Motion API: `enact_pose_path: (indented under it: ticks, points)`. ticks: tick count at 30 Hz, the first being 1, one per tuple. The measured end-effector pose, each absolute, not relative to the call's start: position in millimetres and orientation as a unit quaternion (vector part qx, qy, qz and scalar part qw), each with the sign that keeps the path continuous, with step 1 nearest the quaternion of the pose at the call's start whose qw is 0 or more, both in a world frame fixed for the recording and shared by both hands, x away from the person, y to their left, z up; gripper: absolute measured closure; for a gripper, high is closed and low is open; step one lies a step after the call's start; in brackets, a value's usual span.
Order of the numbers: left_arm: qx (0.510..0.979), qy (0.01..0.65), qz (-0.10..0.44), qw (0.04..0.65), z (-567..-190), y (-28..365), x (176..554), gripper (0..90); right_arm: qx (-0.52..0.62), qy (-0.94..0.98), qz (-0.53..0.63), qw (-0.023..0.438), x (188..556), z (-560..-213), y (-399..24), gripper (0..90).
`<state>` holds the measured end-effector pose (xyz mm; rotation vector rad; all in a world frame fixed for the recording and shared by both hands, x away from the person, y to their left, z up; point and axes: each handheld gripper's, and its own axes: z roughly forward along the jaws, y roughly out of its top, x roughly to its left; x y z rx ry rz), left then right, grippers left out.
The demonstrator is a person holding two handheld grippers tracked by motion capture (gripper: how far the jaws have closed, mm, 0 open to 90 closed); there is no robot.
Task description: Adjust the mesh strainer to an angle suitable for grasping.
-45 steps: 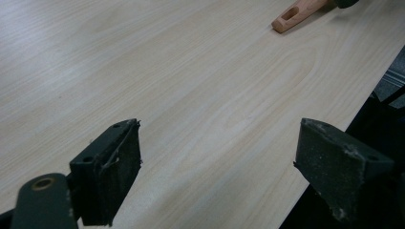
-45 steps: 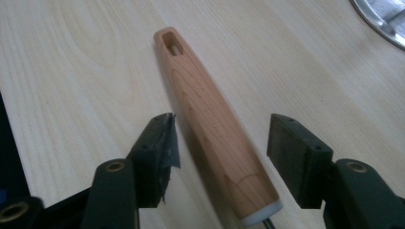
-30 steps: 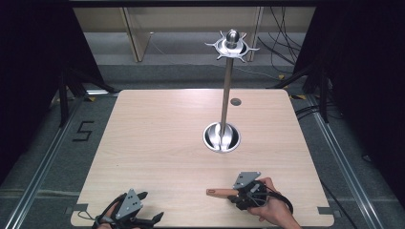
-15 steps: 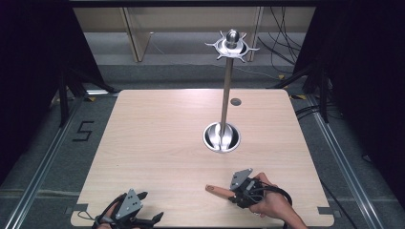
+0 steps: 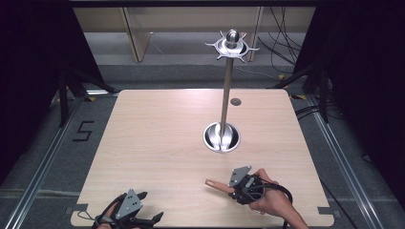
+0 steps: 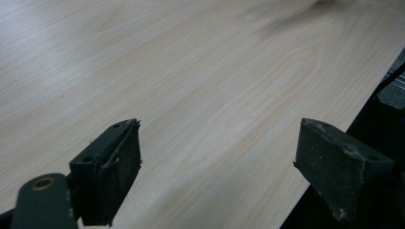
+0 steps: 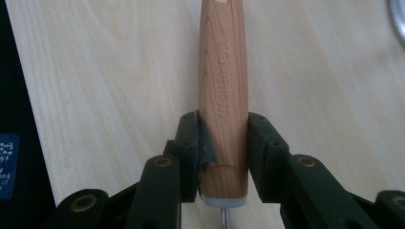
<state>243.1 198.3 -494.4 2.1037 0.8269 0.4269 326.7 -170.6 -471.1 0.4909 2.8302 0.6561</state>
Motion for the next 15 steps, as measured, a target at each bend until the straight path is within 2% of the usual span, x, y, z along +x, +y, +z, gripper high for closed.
enact_pose_path:
  ticks: [3, 5, 7, 15]
  points:
    - [0.834, 0.330, 0.167, 0.409, -494.5, 198.2, 242.9, 15.0, 0.169, 0.950, 0.238, 0.111, 328.1, -467.4, -173.8, 68.9]
    - [0.835, 0.327, 0.170, 0.408, -494.2, 198.4, 243.2, 14.9, 0.185, 0.940, 0.270, 0.095, 329.5, -462.5, -179.6, 69.0]
    - [0.835, 0.329, 0.168, 0.409, -494.3, 198.2, 242.8, 15.0, 0.218, 0.934, 0.268, 0.095, 326.5, -459.6, -181.5, 69.0]
    - [0.835, 0.328, 0.169, 0.408, -494.3, 198.2, 243.2, 15.0, 0.223, 0.913, 0.327, 0.102, 330.0, -441.3, -195.2, 69.1]
